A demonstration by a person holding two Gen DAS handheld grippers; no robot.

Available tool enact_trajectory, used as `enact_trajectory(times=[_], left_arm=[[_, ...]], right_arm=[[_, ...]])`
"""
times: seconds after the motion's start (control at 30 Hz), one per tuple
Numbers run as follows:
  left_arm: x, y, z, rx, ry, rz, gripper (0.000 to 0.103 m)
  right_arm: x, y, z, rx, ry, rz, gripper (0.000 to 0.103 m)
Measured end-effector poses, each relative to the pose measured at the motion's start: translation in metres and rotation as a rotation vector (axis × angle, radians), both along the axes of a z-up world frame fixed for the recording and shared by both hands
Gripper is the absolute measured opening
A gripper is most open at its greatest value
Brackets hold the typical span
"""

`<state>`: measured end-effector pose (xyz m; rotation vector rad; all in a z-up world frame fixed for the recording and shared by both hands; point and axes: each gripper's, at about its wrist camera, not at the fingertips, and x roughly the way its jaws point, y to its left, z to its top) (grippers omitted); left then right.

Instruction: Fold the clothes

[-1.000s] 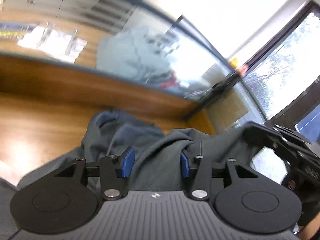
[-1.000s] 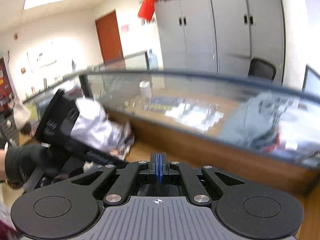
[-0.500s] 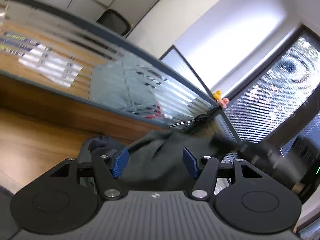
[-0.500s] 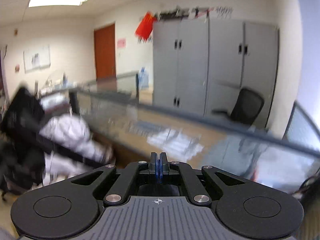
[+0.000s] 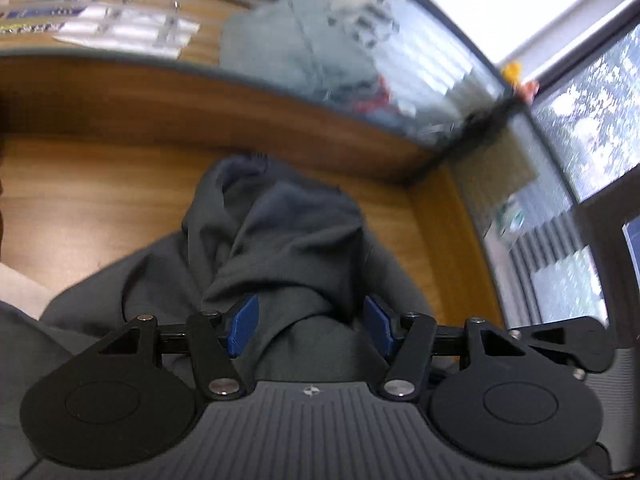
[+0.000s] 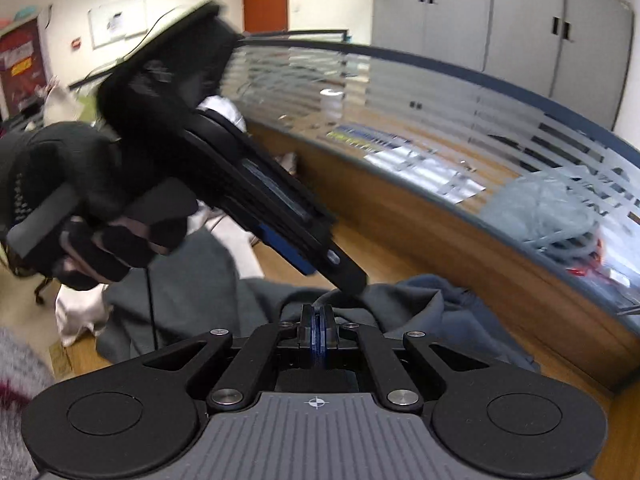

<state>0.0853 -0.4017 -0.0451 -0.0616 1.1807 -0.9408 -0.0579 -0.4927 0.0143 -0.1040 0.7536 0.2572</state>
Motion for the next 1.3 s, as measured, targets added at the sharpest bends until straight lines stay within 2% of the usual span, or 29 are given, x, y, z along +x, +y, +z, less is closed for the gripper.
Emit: enact_trajectory(times=[0.13, 0.27, 0.3, 0.33, 0.4, 0.53, 0.67, 0.73, 0.9, 0.97, 1.03, 1.1, 1.17, 1.3], left_arm=[[-0.006, -0.013, -0.028, 0.083, 0.013, -0.039, 0.063], [-0.008, -0.022, -0.050, 0.160, 0.014, -0.036, 0.062], [-0.009, -0.024, -0.055, 0.178, 0.007, -0.029, 0.054], [-0.009, -0.026, -0.060, 0.184, -0.001, -0.024, 0.033], [-0.010, -0.024, -0.056, 0.162, 0.000, -0.021, 0.005], [-0.012, -0.018, -0.046, 0.116, 0.003, -0.017, 0.005], [-0.015, -0.014, -0.036, 0.074, 0.004, -0.020, 0.005], [-0.018, -0.016, -0.029, 0.059, 0.000, -0.033, 0.005], [-0.027, -0.024, -0.024, 0.052, -0.014, -0.068, 0.005], [-0.029, -0.026, -0.024, 0.050, -0.016, -0.075, 0.005], [-0.030, -0.026, -0.024, 0.051, -0.022, -0.080, 0.005], [-0.031, -0.024, -0.024, 0.056, -0.031, -0.084, 0.005], [-0.031, -0.023, -0.024, 0.061, -0.040, -0.088, 0.005], [-0.032, -0.017, -0.026, 0.077, -0.056, -0.090, 0.005]], right_arm=[[-0.008, 0.013, -0.007, -0.020, 0.017, 0.043, 0.004], [-0.014, 0.023, -0.010, -0.031, 0.031, 0.075, 0.004], [-0.016, 0.025, -0.010, -0.034, 0.034, 0.080, 0.004], [-0.018, 0.026, -0.011, -0.038, 0.037, 0.084, 0.004], [-0.020, 0.027, -0.012, -0.047, 0.046, 0.086, 0.004], [-0.022, 0.017, -0.017, -0.037, 0.076, 0.064, 0.005], [-0.032, 0.000, -0.008, 0.017, 0.095, 0.040, 0.007], [-0.036, -0.010, 0.002, 0.044, 0.088, 0.009, 0.013], [-0.029, -0.029, 0.015, 0.112, 0.056, -0.079, 0.014], [-0.020, -0.031, 0.004, 0.094, 0.079, -0.125, 0.014], [-0.007, -0.031, -0.018, 0.083, 0.125, -0.159, 0.016], [0.005, -0.030, -0.042, 0.078, 0.171, -0.182, 0.014], [0.014, -0.029, -0.065, 0.061, 0.192, -0.208, 0.014], [0.023, -0.043, -0.092, 0.044, 0.201, -0.300, 0.013]])
